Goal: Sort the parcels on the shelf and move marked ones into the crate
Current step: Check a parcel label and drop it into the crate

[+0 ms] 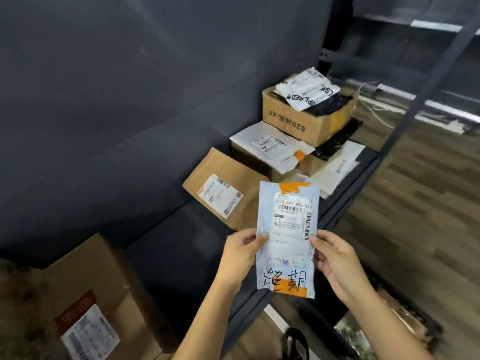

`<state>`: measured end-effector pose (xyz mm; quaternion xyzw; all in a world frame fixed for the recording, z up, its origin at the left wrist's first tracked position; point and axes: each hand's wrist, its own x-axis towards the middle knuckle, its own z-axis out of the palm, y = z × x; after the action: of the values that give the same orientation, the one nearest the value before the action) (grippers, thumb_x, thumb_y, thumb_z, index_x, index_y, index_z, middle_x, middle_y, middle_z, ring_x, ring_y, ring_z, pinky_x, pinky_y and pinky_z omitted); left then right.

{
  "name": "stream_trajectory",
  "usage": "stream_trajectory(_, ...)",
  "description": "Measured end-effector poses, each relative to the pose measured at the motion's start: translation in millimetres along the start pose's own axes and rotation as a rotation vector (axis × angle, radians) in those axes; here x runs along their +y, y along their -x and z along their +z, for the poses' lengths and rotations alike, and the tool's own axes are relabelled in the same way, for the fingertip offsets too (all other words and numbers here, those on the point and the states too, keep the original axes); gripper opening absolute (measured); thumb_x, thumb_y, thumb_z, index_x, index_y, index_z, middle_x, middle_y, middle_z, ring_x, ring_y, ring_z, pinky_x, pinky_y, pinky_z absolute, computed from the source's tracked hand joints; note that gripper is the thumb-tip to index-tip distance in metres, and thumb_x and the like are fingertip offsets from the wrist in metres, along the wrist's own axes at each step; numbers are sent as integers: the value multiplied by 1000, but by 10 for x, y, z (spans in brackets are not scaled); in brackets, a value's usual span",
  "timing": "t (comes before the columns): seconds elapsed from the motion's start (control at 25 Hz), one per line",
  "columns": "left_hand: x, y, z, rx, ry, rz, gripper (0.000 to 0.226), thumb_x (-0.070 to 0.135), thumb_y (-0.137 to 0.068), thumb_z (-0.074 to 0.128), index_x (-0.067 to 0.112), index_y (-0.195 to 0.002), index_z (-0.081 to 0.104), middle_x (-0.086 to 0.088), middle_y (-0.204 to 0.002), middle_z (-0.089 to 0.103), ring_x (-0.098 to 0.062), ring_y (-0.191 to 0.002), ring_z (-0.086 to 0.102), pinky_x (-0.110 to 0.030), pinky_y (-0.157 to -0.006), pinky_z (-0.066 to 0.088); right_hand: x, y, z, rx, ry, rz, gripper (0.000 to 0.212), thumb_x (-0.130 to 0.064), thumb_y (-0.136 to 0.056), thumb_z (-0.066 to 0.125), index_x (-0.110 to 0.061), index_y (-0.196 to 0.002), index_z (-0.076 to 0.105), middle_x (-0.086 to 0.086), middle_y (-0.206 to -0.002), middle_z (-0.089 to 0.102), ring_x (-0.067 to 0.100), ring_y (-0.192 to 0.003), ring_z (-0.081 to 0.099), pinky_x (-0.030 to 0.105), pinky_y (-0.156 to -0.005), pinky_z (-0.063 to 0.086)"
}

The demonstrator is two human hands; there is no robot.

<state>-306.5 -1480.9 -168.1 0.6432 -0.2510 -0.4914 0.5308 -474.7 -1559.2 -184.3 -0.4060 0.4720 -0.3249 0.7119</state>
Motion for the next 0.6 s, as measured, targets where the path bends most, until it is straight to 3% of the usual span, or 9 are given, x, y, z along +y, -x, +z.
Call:
stream_trajectory(0.12, -190, -100, 302, -81, -27, -53, 17, 7, -93, 55, 2, -95, 71, -9, -97, 75, -30, -95, 70, -46, -87, 55, 139, 71, -358, 96, -12, 25, 15, -6, -93, 50, -10, -93, 64, 0, -82, 76, 11, -70, 70, 24, -62, 58)
stream_trajectory(0.28, -506, -273, 770, -190, -208, -150, 26, 1, -91, 55, 19, -77, 68, 2, -81, 73, -17, -80, 68, -40, -81, 56, 346, 156, -838, 260, -44, 113, 14, -3, -93, 50, -8, -92, 63, 6, -86, 72, 21, -77, 67, 33, -71, 55)
stream_trajectory(0.48, -1035, -506, 1469, -260, -492, -253, 27, 2, -84, 56, 23, -69, 65, -8, -83, 69, -26, -84, 66, -46, -81, 54, 645, 231, -1569, 417, -47, 278, 11, 1, -92, 50, -3, -94, 60, 11, -87, 69, 23, -77, 65, 29, -63, 49)
stream_trajectory(0.6, -1278, -580, 1911, -322, -538, -274, 32, -2, -82, 54, 24, -65, 62, -3, -78, 66, -23, -85, 63, -36, -74, 50, 707, 232, -2014, 489, -29, 331, 13, 2, -91, 52, -6, -85, 61, 9, -83, 69, 21, -73, 64, 26, -59, 48)
